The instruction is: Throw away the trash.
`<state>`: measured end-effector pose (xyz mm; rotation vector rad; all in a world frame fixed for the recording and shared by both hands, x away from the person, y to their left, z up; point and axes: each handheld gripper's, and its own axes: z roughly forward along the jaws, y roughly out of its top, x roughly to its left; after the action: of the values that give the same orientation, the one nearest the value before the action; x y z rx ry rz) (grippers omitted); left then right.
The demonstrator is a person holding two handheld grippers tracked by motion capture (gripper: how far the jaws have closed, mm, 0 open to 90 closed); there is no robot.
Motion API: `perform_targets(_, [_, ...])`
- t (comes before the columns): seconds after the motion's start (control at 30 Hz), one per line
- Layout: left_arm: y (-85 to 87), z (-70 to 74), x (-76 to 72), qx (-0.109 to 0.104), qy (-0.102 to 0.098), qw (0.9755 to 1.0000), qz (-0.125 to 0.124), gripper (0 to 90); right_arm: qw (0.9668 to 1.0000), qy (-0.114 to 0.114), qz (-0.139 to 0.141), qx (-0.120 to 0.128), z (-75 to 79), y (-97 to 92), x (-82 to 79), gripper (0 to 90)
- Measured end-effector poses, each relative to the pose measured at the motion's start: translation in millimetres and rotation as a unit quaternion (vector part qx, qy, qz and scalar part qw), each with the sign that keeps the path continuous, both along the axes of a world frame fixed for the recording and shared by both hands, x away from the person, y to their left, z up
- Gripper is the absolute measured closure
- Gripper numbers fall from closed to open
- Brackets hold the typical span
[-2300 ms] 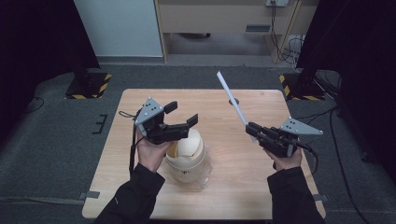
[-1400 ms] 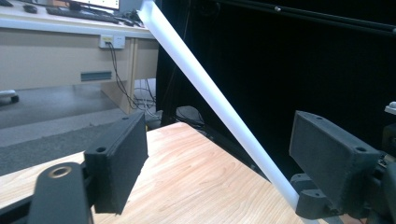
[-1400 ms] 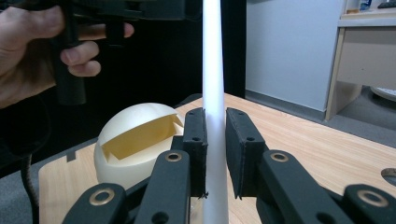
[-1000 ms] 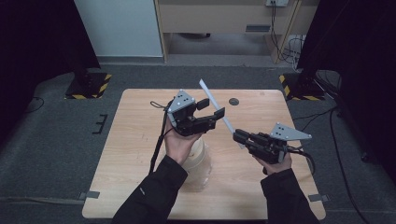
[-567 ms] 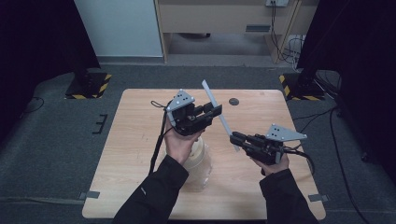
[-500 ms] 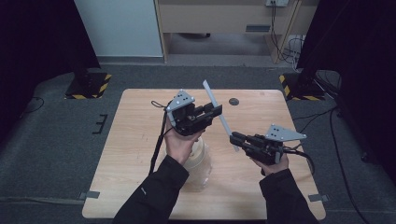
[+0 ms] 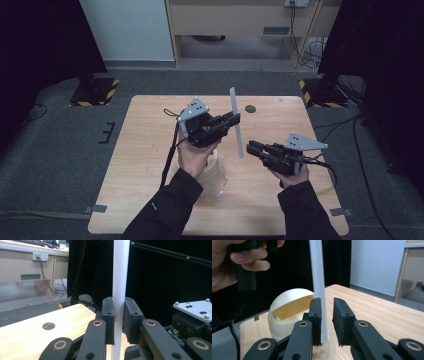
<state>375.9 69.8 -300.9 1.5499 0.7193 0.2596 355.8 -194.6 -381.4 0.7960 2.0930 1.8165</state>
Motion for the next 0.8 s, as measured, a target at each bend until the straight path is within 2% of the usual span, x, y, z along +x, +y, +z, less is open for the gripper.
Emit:
perform_targets(0.27, [10.3,8.3,-9.0,-0.013,-0.016,0.9998,-0.003,79.6,0.9991,0.016,-0.035,-0.014,-7.9,-7.2,5.6,70.1])
perform_targets(0.3, [14.8,10.9,-11.7,-0.014,-0.021,0.9997,-0.001,79.6,0.9981,0.017,-0.055,-0.022,-11.0,-11.0,7.3,68.3])
perform_targets(0.4, [24.4,16.1,-17.5,-0.019,-0.031,0.9993,0.002,79.5,0.9958,0.028,-0.078,-0.038,-16.8,-15.4,10.3,66.8])
perform_targets(0.6, [48.5,29.1,-27.6,-0.034,-0.051,0.9980,0.014,79.5,0.9920,0.044,-0.100,-0.062,-30.1,-20.7,16.6,61.6])
perform_targets(0.8, [73.1,38.9,-32.6,-0.038,-0.066,0.9965,0.036,79.5,0.9895,0.056,-0.113,-0.071,-38.0,-26.2,20.4,57.2])
